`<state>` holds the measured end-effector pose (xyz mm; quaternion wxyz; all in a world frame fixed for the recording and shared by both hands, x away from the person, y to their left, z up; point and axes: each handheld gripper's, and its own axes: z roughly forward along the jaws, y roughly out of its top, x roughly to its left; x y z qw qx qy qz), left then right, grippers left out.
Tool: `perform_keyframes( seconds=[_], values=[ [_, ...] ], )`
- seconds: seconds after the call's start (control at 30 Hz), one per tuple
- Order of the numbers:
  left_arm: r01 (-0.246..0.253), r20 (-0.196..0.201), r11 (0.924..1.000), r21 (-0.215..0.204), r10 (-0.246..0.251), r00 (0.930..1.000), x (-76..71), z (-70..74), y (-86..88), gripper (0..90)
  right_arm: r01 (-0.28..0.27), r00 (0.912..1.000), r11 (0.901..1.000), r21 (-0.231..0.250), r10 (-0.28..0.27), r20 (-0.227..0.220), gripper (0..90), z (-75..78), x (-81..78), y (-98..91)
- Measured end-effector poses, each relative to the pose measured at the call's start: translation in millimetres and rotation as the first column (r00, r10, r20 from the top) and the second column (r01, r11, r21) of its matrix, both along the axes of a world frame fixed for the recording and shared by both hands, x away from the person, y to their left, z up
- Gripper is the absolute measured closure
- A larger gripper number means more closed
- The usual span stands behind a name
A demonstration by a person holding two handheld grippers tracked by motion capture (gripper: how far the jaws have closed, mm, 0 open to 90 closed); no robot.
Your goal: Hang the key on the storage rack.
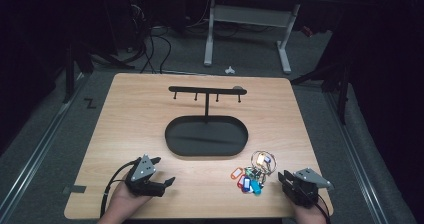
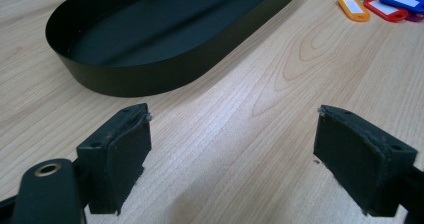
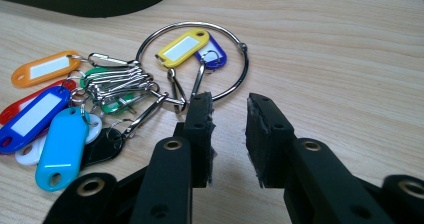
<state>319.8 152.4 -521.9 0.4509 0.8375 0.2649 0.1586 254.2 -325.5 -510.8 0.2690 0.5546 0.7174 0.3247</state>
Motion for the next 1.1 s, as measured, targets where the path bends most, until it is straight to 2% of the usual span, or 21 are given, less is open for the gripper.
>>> perform_keyframes(
  seconds=[0.27,0.47,0.57,0.67,0.83,0.87,0.93,1.0,1.07,1.1],
  values=[
    [-0.031,-0.001,0.9995,-0.006,0.031,0.9995,-3.9,-0.6,10.3,15.7,-0.018,0.9997,0.9998,-0.002,0.018,-0.018,74.2,2.0,7.1,3.4],
    [-0.066,-0.004,0.9978,0.004,0.066,0.9978,-14.6,-1.8,28.0,15.7,0.0,0.9995,1.0,0.008,0.0,-0.031,76.4,4.8,23.1,3.8],
    [-0.097,-0.005,0.9953,0.001,0.097,0.9953,-19.5,-1.5,39.1,15.8,0.01,0.9988,0.9999,0.004,-0.01,-0.047,76.5,6.7,33.8,6.7],
    [-0.133,-0.008,0.9909,-0.016,0.133,0.9911,-22.8,-0.9,48.6,15.8,0.019,0.9961,0.9998,0.006,-0.018,-0.086,74.7,8.4,44.8,9.1],
    [-0.148,-0.011,0.9887,-0.024,0.148,0.9889,-24.5,-0.1,52.9,15.8,0.005,0.9921,0.9999,0.01,-0.003,-0.126,72.7,10.3,52.4,9.7],
    [-0.145,-0.01,0.989,-0.027,0.145,0.9893,-24.1,0.2,51.8,15.8,0.0,0.9885,1.0,0.002,0.001,-0.151,72.4,11.9,55.0,10.2],
    [-0.14,-0.009,0.9897,-0.029,0.14,0.9901,-23.3,0.1,50.1,15.8,0.0,0.985,1.0,-0.007,-0.001,-0.172,73.5,13.8,56.4,11.5],
    [-0.132,-0.008,0.9909,-0.028,0.131,0.9913,-22.4,0.0,47.7,15.8,-0.012,0.9805,0.9993,-0.036,0.004,-0.197,75.2,16.8,57.5,13.2],
    [-0.122,-0.006,0.992,-0.033,0.122,0.9926,-21.0,0.6,45.1,15.8,-0.009,0.9721,0.9996,-0.025,0.003,-0.234,75.5,20.0,59.2,12.8],
    [-0.116,-0.007,0.9925,-0.039,0.116,0.9933,-20.1,1.0,43.7,15.8,-0.007,0.9649,0.9995,-0.031,-0.002,-0.263,75.5,22.0,60.7,12.5]
  ],
)
